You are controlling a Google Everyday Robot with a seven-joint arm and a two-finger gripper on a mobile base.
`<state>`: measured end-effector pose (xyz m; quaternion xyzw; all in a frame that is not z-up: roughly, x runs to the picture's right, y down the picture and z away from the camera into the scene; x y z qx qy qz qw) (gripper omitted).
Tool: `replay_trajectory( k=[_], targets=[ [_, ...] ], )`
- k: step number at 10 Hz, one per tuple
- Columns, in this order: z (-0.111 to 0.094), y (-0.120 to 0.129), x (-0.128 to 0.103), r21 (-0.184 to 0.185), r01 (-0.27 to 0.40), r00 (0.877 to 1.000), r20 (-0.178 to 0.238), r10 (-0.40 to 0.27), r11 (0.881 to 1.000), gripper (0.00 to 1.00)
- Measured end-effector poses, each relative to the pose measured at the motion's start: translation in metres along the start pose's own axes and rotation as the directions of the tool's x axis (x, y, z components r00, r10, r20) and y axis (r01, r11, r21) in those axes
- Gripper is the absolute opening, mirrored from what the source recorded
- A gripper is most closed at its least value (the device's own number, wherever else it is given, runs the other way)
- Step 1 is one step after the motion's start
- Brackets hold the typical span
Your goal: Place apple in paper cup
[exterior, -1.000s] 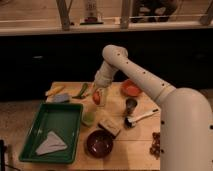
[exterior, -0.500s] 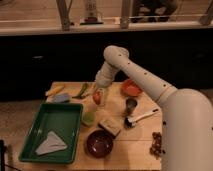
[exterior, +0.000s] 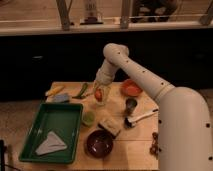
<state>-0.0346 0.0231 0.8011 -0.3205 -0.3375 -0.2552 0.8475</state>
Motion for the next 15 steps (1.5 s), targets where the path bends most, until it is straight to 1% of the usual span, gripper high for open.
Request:
replay_trajectory(
  k=[3, 6, 8, 10, 15],
  targets=[
    [0.0, -0.006, 0.009, 0.024, 0.082, 0.997, -0.013, -0.081, 0.996, 0.0],
    [0.003, -0.012, 0.013, 0.034, 0.171, 0.985, -0.018, -0.171, 0.985, 0.0],
    [0.004, -0.014, 0.019, 0.038, 0.21, 0.978, -0.023, -0.209, 0.977, 0.0],
    [0.005, -0.014, 0.023, 0.038, 0.227, 0.974, -0.028, -0.226, 0.973, 0.0],
    [0.005, -0.015, 0.03, 0.049, 0.236, 0.971, -0.043, -0.234, 0.97, 0.0]
  ],
)
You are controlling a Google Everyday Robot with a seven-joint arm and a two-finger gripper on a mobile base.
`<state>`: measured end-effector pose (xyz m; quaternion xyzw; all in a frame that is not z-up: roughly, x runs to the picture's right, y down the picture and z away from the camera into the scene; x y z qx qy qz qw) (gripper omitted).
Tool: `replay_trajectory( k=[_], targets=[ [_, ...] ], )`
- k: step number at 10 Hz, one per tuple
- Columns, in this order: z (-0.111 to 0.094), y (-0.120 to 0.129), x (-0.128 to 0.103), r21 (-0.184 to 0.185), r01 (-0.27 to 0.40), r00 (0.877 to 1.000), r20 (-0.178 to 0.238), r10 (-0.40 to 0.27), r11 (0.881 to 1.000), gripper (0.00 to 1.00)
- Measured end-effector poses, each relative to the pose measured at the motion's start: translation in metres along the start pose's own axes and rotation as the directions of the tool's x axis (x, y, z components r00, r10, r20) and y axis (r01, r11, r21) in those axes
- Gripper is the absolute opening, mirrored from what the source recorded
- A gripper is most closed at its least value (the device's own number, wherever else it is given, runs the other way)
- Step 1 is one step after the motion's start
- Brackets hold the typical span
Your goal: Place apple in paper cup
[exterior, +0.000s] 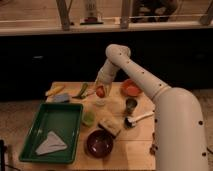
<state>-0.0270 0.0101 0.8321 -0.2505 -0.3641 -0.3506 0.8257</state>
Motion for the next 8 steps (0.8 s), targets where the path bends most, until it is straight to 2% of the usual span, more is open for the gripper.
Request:
replay_trajectory(
  k=[3, 5, 6, 8],
  targets=[
    [0.0, 0.0007, 0.0017, 0.006, 0.002, 1.0, -0.004, -0.002, 1.0, 0.02],
    [-0.0017, 0.0012, 0.003, 0.01, 0.001, 1.0, -0.011, -0.001, 1.0, 0.18],
    [-0.0025, 0.0003, 0.0025, 0.01, 0.005, 1.0, -0.014, -0.005, 1.0, 0.31],
    [-0.0042, 0.0001, 0.0034, 0.014, 0.008, 1.0, -0.016, -0.008, 1.0, 0.5]
  ],
)
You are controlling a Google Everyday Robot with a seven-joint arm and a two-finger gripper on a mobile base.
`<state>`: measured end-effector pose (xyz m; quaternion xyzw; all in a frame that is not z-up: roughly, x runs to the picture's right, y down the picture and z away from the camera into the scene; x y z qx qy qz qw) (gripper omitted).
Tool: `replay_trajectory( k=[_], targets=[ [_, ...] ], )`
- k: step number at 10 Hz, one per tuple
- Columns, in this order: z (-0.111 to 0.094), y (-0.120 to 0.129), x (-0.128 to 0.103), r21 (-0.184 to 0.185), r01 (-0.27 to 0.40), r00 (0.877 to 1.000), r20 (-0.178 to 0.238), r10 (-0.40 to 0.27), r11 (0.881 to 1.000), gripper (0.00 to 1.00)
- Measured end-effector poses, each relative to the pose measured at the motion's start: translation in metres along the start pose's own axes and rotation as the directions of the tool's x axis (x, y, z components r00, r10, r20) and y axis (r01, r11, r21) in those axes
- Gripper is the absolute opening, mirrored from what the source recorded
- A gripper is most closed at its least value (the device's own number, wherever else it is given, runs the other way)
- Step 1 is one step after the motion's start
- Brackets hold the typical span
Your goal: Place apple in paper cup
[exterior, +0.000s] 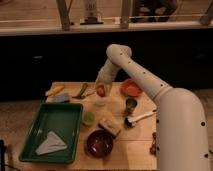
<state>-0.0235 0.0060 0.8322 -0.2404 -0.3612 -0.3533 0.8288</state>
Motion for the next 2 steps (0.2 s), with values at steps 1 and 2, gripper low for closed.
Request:
replay_trajectory(
  k=[1, 2],
  targets=[
    [-0.0007, 0.0001, 0.0004, 0.001, 0.0, 1.0, 0.0, 0.0, 1.0, 0.6],
    [-0.0015, -0.0005, 0.0003, 0.003, 0.002, 1.0, 0.0, -0.002, 1.0, 0.7]
  ],
)
